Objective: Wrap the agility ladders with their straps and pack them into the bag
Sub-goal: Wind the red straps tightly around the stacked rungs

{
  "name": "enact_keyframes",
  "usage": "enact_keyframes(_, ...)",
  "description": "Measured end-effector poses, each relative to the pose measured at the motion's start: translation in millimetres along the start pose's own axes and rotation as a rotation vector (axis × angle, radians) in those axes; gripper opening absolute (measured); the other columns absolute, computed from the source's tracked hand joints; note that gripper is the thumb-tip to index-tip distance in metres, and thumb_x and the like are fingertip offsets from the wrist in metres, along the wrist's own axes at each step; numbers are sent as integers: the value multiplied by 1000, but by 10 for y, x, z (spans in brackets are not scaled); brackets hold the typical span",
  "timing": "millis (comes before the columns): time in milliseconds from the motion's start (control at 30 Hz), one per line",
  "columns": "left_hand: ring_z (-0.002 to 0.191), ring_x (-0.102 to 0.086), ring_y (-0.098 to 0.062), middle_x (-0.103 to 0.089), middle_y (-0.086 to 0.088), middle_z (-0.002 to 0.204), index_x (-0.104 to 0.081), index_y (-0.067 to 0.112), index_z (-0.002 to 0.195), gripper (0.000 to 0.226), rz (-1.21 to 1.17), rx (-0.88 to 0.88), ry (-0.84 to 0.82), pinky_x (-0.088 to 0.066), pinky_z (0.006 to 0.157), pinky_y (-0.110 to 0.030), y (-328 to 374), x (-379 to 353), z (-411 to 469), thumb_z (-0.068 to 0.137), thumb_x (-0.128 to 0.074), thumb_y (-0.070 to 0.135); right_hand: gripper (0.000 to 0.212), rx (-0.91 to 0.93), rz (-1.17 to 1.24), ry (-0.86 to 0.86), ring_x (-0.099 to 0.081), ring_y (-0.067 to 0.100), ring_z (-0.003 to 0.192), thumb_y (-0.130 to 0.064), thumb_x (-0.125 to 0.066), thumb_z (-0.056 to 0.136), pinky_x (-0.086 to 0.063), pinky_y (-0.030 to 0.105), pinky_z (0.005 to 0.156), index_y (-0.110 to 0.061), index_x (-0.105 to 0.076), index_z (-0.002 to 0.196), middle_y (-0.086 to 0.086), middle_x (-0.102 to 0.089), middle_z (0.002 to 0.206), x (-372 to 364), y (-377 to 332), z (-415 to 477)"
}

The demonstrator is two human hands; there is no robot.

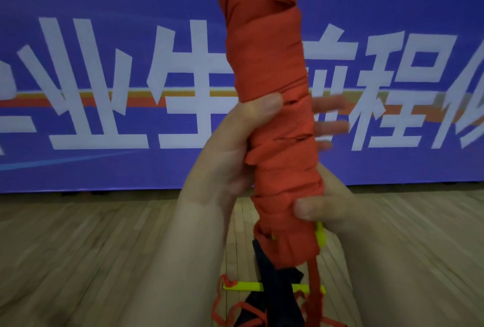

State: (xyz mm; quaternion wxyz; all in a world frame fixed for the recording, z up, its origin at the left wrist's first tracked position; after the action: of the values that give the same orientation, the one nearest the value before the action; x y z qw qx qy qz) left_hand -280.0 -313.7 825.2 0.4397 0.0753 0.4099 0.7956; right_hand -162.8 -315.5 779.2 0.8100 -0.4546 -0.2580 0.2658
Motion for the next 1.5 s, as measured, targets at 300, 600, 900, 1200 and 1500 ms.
enact_keyframes(300,68,-64,-26,-66,-13,83,-60,0,106,66,389,-84,507,-53,57,-28,-26,144,58,53,-80,35,45,-114,-493,216,-68,19,71,-51,-77,55,-55,43,67,-14,-68,79,5,-71,73,31,68,-25)
enact_keyframes(600,56,-65,-13,-69,2,68,-65,16,92,36,335,-79,507,-52,53,-27,-29,102,-86,58,-77,18,32,-186,-378,254,-66,-1,65,-55,-72,47,-55,23,63,-44,-70,77,-14,-70,67,-177,28,-84)
enact_keyframes(900,72,-69,-25,-70,-13,95,-48,2,124,62,137,35,234,-57,63,-35,-8,-152,-214,67,-70,10,55,-32,-10,121,-69,1,77,-59,-83,48,-53,17,66,-31,-74,95,-12,-74,81,-216,-53,-182)
enact_keyframes(1200,83,-70,-29,-69,-15,106,-42,5,132,73,97,-17,209,-58,71,-40,-37,-77,-214,67,-71,24,45,10,-38,126,-68,0,80,-58,-79,58,-53,16,69,-41,-71,99,-15,-74,86,-224,-86,-118)
enact_keyframes(1500,82,-69,-7,-69,12,95,-44,27,128,72,628,-150,512,-55,71,-24,-123,-28,-171,65,-78,27,44,-341,-536,314,-70,16,77,-59,-73,54,-56,51,75,-31,-69,88,-2,-73,80,-211,-63,-153)
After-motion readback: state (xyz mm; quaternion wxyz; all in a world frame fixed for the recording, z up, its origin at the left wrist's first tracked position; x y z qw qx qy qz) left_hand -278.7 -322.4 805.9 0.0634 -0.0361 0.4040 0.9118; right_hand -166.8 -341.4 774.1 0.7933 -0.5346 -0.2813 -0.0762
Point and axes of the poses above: each hand's wrist, its own z-axis towards the middle knuckle, its own x-axis out of the back of the hand, y = z × x, the point moved 2 cm from there along z, towards the middle knuckle
